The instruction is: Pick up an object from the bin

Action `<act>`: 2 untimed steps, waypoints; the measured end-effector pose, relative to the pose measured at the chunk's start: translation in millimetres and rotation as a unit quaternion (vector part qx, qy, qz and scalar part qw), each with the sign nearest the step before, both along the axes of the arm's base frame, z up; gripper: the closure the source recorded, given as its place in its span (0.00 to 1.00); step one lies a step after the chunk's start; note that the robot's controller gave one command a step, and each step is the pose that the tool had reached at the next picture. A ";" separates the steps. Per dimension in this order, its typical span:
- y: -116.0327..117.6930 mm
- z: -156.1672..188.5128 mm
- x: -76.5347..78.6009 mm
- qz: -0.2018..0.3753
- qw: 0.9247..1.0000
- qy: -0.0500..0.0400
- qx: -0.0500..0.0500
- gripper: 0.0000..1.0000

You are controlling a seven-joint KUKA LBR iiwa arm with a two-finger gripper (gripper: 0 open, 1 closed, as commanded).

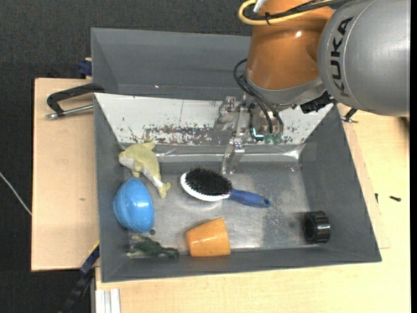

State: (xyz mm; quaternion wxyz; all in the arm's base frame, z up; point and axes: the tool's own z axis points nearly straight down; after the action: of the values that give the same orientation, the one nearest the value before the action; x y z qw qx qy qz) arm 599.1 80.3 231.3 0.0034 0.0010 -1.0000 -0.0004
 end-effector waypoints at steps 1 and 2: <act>17.1 -155.0 -43.6 0.098 0.995 -0.004 0.001 0.00; 16.8 -152.3 -42.4 0.097 0.995 -0.005 0.001 1.00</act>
Offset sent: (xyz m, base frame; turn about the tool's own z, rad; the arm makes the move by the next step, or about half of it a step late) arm -0.0436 0.0160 -0.1535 -0.1969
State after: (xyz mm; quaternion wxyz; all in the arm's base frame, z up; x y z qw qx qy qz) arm 556.7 97.2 79.0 -0.0020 0.0985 -0.9951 -0.0010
